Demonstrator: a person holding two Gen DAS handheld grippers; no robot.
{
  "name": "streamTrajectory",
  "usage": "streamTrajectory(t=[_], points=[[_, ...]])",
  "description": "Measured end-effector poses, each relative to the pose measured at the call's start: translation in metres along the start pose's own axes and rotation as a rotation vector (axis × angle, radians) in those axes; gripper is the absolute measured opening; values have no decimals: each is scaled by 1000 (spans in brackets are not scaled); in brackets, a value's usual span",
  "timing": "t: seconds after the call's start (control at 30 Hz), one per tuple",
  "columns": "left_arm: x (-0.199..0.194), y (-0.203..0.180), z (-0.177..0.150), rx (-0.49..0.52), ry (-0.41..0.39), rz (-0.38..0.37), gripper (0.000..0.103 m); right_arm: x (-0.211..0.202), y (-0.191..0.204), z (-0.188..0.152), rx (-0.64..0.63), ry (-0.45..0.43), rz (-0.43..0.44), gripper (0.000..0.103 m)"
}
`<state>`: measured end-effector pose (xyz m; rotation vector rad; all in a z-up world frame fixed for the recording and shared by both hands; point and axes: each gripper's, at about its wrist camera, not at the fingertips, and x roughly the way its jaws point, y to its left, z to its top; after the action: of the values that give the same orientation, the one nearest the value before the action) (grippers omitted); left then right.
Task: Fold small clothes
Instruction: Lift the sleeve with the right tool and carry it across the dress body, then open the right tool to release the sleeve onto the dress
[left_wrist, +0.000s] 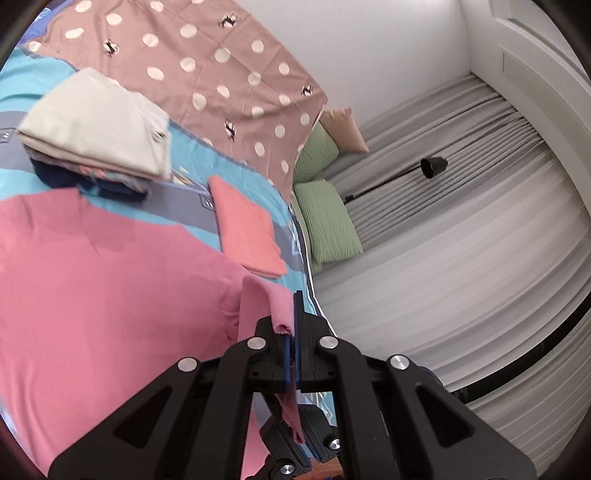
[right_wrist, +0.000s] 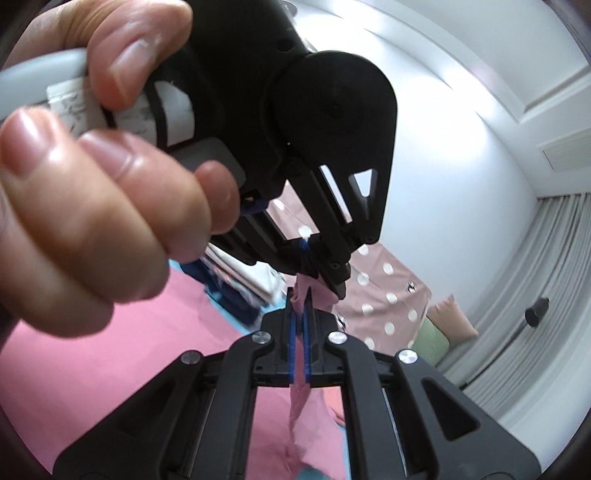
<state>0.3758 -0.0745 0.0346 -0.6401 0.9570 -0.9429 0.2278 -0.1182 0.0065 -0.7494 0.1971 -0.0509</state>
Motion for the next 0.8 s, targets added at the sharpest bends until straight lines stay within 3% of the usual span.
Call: streamTrajectory(t=[0.43,0.73,0.77,0.8], points=[[-59,68,15,-58,-89,22,1,20,70,43,-47,-21,108,3],[-67,137,9,-192,-88,27,1,30,125,31,-97,45,214,3],[-66,146,8,-207,-86,29,1,30,131,29,-102,53,229,5],[-65,154,7,-219,-84,31,1,28,136,26,-108,62,252,16]])
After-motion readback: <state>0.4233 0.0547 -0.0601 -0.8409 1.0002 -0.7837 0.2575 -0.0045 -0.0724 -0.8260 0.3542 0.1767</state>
